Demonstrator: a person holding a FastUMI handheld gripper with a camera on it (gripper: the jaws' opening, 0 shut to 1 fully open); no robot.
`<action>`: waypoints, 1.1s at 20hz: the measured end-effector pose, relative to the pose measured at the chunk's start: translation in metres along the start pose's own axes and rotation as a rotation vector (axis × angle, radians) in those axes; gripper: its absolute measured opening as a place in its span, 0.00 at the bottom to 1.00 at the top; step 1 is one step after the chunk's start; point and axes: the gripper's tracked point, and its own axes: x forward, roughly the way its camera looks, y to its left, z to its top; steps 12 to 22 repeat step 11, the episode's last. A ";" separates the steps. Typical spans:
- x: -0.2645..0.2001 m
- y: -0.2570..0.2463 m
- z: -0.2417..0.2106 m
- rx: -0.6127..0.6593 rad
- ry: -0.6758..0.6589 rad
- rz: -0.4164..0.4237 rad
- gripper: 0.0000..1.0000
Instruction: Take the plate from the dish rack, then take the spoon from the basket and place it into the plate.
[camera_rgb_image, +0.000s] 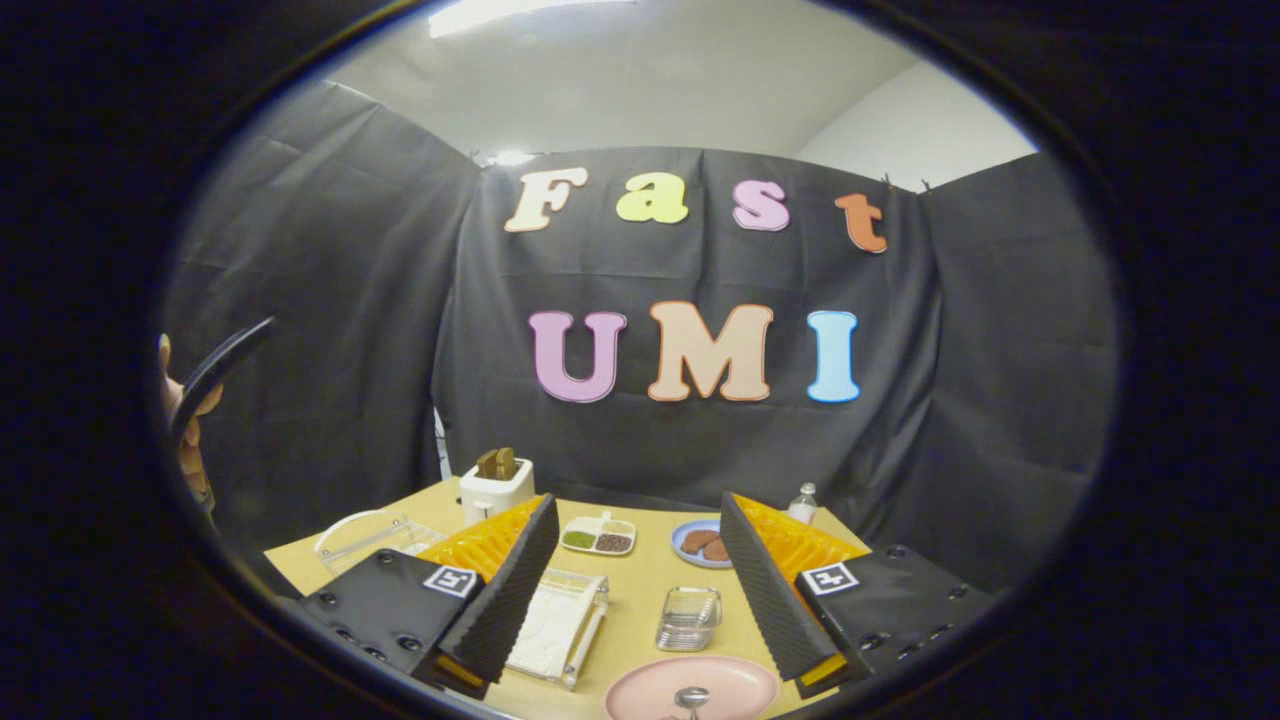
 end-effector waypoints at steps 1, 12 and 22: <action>-0.002 0.005 0.002 0.002 -0.007 0.000 1.00; -0.002 0.032 0.002 0.016 -0.013 -0.004 1.00; -0.002 0.032 0.002 0.016 -0.013 -0.004 1.00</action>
